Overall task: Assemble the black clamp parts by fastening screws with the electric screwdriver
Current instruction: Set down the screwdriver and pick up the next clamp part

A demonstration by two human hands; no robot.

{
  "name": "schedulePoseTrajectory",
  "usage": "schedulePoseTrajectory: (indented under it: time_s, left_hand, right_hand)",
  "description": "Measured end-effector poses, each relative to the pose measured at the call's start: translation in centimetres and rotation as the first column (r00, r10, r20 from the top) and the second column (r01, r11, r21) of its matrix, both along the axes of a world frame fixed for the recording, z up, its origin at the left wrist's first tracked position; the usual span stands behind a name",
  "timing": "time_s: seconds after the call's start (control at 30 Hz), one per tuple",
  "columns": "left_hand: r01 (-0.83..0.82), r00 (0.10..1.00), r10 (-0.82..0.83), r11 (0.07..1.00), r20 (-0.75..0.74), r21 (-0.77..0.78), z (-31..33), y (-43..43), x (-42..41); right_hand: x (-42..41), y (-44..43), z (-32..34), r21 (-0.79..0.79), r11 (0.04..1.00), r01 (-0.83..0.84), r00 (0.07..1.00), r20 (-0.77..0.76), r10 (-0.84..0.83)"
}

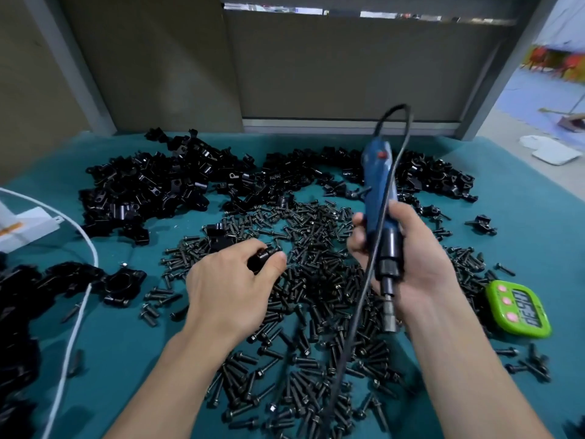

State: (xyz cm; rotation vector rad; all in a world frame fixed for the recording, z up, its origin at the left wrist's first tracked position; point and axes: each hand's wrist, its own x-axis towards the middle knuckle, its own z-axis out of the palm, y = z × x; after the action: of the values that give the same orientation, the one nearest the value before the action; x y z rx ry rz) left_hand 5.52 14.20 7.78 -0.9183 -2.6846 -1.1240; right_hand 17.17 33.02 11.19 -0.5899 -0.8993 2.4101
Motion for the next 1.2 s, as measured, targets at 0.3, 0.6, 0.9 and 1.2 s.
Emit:
schedulePoseTrajectory:
  time_s: [0.3,0.6,0.9,1.2]
  left_hand:
    - [0.101,0.993,-0.104,0.993,0.052,0.057,0.2,-0.3,0.8]
    - [0.160,0.985,-0.160,0.987,0.062,0.017,-0.3,-0.1,0.4]
    - [0.138,0.990,-0.139,0.989,-0.022,-0.049,-1.2,0.1,0.0]
    - [0.210,0.972,-0.213,0.977,-0.094,-0.046,-1.4,0.2,0.6]
  right_hand:
    - [-1.6,-2.1,-0.5,-0.025,0.999,0.022,0.991,-0.129,-0.025]
    - [-1.7,-0.9,-1.0,-0.348,0.917,0.194,0.954,-0.152,-0.259]
    - [-1.9,-1.3,-1.2,-0.314,0.927,0.204,0.954,-0.149,-0.260]
    - [-1.8,-0.7,-1.2,-0.392,0.875,0.284,0.903,-0.197,-0.381]
